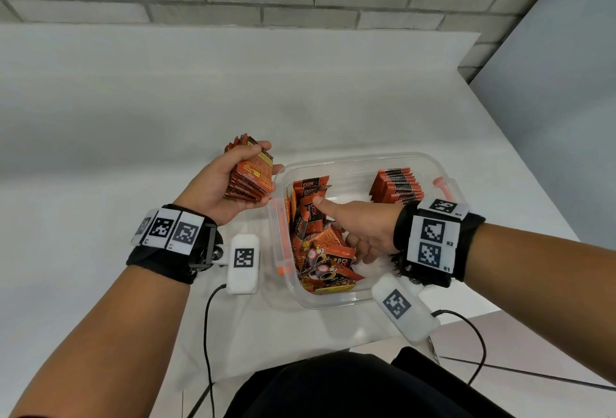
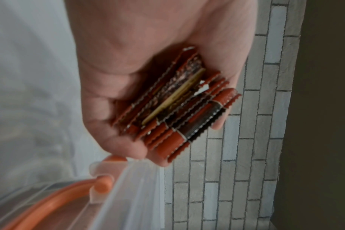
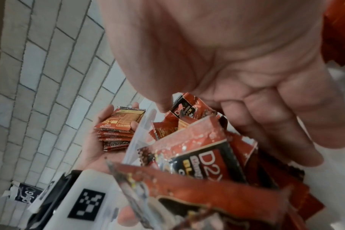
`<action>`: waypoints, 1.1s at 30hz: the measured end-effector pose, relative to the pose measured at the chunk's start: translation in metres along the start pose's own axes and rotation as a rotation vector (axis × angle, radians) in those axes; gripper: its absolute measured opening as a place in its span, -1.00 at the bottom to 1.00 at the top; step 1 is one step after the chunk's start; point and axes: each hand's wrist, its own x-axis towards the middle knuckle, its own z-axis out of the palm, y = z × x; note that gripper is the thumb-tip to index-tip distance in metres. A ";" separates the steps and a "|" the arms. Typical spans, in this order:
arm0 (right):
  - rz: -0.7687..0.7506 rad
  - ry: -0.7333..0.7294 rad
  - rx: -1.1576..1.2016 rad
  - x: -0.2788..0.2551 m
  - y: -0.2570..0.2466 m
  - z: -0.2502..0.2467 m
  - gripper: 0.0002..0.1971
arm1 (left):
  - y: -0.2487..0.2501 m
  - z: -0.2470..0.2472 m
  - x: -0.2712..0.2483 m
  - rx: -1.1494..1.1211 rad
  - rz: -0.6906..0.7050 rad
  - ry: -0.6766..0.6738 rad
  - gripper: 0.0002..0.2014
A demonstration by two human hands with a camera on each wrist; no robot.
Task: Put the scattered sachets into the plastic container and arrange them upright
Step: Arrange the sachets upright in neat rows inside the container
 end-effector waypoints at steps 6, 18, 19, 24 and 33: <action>-0.024 -0.005 0.061 -0.006 0.003 -0.007 -0.06 | 0.000 0.000 -0.001 -0.010 0.007 -0.007 -0.71; -0.139 -0.046 0.170 -0.022 0.009 -0.002 -0.15 | -0.002 -0.005 0.001 -0.027 0.037 -0.038 -0.67; -0.155 -0.024 0.161 -0.024 0.010 -0.006 -0.15 | -0.001 -0.005 0.000 -0.032 0.048 -0.038 -0.67; -0.383 0.181 0.110 -0.036 0.019 -0.036 -0.30 | 0.020 0.019 -0.007 -0.088 0.162 -0.132 -0.63; -0.952 0.429 0.262 -0.067 0.024 -0.049 -0.43 | 0.005 0.092 -0.011 -0.004 0.120 -0.411 -0.58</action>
